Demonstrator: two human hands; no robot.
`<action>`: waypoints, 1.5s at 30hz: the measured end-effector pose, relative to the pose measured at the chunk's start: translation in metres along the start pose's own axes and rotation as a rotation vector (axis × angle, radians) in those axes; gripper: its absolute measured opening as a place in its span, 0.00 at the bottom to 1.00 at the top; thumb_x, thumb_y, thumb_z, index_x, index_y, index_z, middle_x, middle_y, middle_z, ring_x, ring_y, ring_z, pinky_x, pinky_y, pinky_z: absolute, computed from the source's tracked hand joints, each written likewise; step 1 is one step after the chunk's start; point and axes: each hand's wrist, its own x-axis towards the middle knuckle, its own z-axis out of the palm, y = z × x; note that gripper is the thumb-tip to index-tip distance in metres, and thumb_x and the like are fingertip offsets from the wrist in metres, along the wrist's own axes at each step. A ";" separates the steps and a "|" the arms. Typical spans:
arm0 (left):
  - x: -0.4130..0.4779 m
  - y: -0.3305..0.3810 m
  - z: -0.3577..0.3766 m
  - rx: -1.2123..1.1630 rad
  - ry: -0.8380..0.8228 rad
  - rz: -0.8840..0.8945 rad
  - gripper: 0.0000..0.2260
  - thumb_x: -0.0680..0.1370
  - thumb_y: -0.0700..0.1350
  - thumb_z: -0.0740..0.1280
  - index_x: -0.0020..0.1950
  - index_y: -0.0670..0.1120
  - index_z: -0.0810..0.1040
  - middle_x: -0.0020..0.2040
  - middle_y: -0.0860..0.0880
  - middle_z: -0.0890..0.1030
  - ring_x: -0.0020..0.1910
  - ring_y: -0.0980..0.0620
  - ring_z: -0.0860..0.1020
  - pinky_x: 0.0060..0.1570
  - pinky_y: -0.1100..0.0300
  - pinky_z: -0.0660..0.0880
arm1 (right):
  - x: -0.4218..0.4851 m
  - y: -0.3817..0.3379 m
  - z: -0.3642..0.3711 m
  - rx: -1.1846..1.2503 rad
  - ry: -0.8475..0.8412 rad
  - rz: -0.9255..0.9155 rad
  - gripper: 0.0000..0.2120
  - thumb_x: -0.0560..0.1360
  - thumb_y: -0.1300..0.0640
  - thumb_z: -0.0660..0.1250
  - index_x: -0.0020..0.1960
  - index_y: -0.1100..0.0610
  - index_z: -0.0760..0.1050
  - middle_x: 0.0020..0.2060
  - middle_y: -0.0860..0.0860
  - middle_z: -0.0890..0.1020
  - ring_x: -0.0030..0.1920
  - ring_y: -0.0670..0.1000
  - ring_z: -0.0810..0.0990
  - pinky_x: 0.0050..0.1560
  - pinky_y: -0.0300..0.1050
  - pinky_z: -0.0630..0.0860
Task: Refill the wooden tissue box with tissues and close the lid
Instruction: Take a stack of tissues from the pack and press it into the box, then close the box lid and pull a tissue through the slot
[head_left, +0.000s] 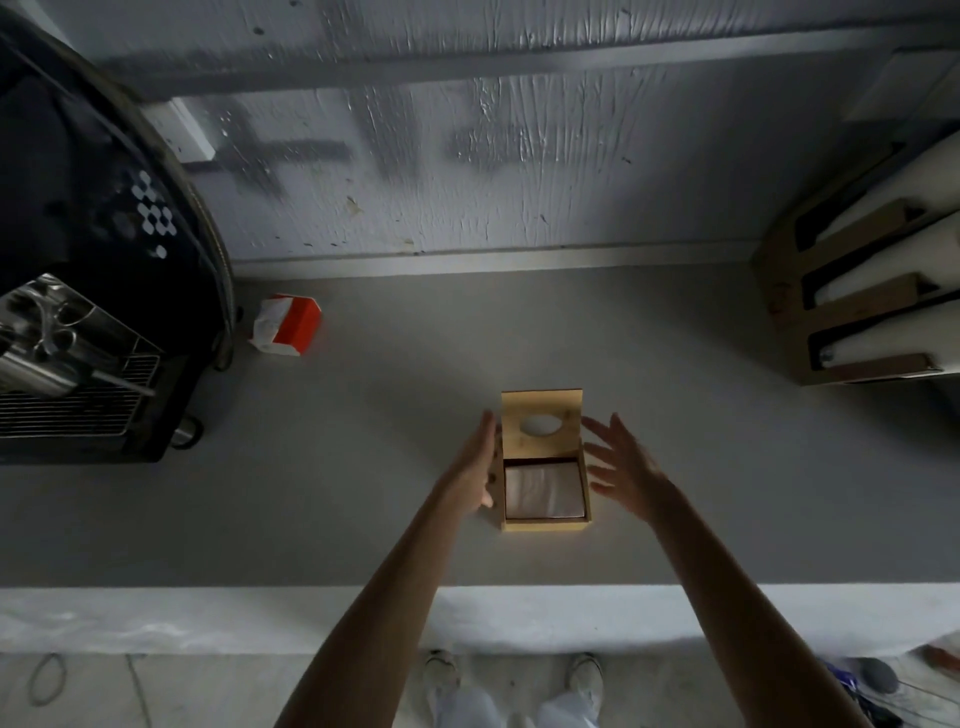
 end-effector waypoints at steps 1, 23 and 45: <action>0.001 0.007 0.001 -0.086 -0.063 -0.085 0.31 0.79 0.69 0.51 0.77 0.53 0.62 0.79 0.44 0.58 0.77 0.36 0.55 0.69 0.30 0.51 | 0.005 -0.006 0.002 0.127 -0.042 0.120 0.29 0.76 0.30 0.49 0.67 0.45 0.71 0.64 0.52 0.73 0.63 0.59 0.72 0.58 0.56 0.71; 0.015 -0.030 -0.030 0.134 -0.308 0.060 0.30 0.76 0.23 0.60 0.70 0.52 0.71 0.61 0.53 0.79 0.63 0.50 0.75 0.66 0.47 0.71 | 0.018 0.042 -0.028 0.128 -0.294 -0.002 0.50 0.62 0.65 0.80 0.76 0.60 0.56 0.72 0.59 0.68 0.71 0.57 0.69 0.68 0.51 0.70; 0.009 -0.076 -0.005 0.863 -0.106 0.536 0.49 0.74 0.49 0.71 0.76 0.61 0.32 0.79 0.49 0.35 0.78 0.49 0.37 0.74 0.44 0.58 | -0.024 0.051 0.066 -1.237 0.605 -0.514 0.08 0.76 0.50 0.67 0.44 0.54 0.80 0.47 0.52 0.78 0.46 0.52 0.76 0.35 0.48 0.76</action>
